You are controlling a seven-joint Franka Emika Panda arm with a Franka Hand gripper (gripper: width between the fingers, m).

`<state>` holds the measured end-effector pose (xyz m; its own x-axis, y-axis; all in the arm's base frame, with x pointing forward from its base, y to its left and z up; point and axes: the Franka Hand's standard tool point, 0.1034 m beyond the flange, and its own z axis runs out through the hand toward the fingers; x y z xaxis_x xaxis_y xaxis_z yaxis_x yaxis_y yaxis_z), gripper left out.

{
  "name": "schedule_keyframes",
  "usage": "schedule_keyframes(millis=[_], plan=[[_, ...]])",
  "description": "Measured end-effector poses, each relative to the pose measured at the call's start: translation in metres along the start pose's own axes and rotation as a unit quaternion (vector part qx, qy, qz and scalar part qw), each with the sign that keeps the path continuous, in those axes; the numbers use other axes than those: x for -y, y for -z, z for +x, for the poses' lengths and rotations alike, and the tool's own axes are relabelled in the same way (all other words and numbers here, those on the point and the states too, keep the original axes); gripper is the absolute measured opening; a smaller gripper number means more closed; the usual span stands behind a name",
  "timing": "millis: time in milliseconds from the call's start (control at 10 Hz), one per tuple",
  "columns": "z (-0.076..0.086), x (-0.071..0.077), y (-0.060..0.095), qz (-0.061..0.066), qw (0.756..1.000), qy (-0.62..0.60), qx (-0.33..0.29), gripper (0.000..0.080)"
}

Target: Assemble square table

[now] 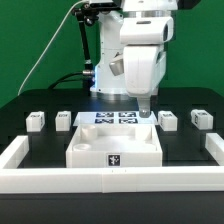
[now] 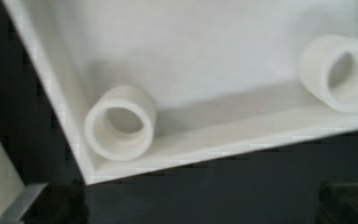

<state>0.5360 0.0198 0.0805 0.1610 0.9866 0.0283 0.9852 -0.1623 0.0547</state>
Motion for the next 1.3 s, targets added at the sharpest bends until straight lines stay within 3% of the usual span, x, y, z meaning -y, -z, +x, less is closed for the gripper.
schedule_keyframes(millis=[100, 300, 800, 900, 1000, 1300], plan=[[-0.010, 0.004, -0.005, -0.014, 0.999, 0.034, -0.004, 0.0650], [-0.021, 0.016, -0.012, -0.021, 0.998, 0.067, -0.004, 0.0650], [-0.024, 0.022, -0.016, -0.017, 0.998, 0.057, -0.004, 0.0650], [-0.025, 0.035, -0.020, -0.013, 0.999, 0.043, -0.004, 0.0650], [-0.031, 0.060, -0.027, 0.000, 0.999, 0.041, -0.003, 0.0650], [-0.044, 0.091, -0.044, 0.007, 0.999, 0.033, -0.005, 0.0650]])
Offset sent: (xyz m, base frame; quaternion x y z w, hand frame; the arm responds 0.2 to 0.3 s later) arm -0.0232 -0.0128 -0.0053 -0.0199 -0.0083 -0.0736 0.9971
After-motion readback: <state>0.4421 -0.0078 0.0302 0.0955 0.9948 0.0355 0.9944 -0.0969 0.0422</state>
